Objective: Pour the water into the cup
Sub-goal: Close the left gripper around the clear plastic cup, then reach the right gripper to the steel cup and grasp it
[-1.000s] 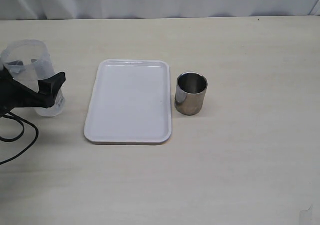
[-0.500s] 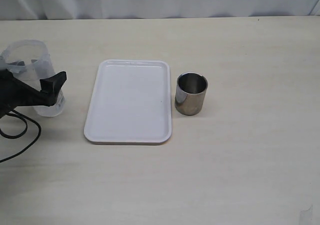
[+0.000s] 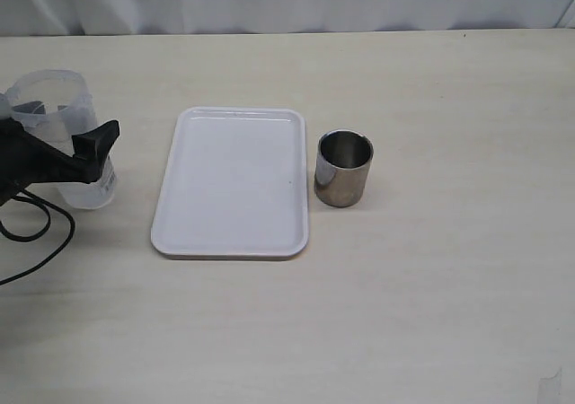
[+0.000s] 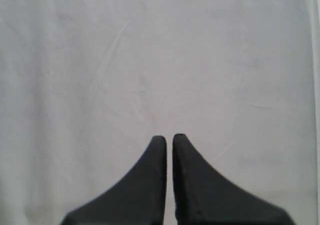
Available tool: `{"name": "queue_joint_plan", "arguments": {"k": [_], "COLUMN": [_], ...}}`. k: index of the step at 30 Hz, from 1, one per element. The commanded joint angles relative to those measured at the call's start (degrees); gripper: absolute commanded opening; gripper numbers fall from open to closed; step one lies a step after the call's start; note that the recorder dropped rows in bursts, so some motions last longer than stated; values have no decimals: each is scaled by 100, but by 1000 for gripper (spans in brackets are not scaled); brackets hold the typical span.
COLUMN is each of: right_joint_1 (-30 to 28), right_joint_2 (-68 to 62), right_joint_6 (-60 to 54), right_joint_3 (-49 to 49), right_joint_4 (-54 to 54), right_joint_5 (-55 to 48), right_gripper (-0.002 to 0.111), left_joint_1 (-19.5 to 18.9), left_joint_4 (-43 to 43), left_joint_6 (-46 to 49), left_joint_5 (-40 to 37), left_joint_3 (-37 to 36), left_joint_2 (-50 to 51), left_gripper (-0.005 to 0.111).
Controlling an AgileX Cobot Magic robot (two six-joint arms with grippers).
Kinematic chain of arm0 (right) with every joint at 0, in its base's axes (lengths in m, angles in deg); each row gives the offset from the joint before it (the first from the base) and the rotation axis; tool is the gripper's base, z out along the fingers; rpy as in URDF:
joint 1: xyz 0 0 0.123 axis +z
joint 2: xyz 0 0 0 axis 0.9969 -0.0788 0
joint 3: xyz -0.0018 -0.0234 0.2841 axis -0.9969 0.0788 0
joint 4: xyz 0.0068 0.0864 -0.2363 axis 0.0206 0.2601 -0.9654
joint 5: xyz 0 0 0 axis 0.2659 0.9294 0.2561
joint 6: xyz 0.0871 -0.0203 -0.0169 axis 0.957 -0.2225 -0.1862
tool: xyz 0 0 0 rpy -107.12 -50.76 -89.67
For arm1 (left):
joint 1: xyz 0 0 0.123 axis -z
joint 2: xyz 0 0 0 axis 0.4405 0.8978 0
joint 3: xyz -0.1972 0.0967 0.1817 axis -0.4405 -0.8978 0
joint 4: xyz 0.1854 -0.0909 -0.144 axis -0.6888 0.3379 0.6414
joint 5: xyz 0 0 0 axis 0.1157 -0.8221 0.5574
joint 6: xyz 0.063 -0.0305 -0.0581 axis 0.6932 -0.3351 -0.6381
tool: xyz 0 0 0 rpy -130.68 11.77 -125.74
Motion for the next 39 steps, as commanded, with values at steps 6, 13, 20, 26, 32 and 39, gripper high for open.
{"name": "queue_joint_plan", "arguments": {"k": [6,13,20,26,32,39], "right_joint_1": [-10,-10,-10,-10,-10,-10], "right_joint_2": [25,25,25,-212,-1213,-3072], "right_joint_6": [3,3,3,3,3,237], "right_joint_3": [13,13,13,13,13,13], "right_joint_4": [-44,-44,-44,-44,-166,-1335], "right_joint_5": [-98,-181,-178,266,920,2624], "right_gripper": [4,4,4,39,90,92], "left_joint_1": [53,53,53,53,53,53], "left_joint_4": [22,-17,-480,-810,-1018,-1047], "left_joint_6": [-25,-14,-4,-4,-65,-159], "left_joint_5": [64,64,64,64,64,64], "left_joint_3": [29,29,29,201,413,507], "left_joint_2": [17,17,17,17,17,17], "left_gripper": [105,51,0,0,0,0]}}
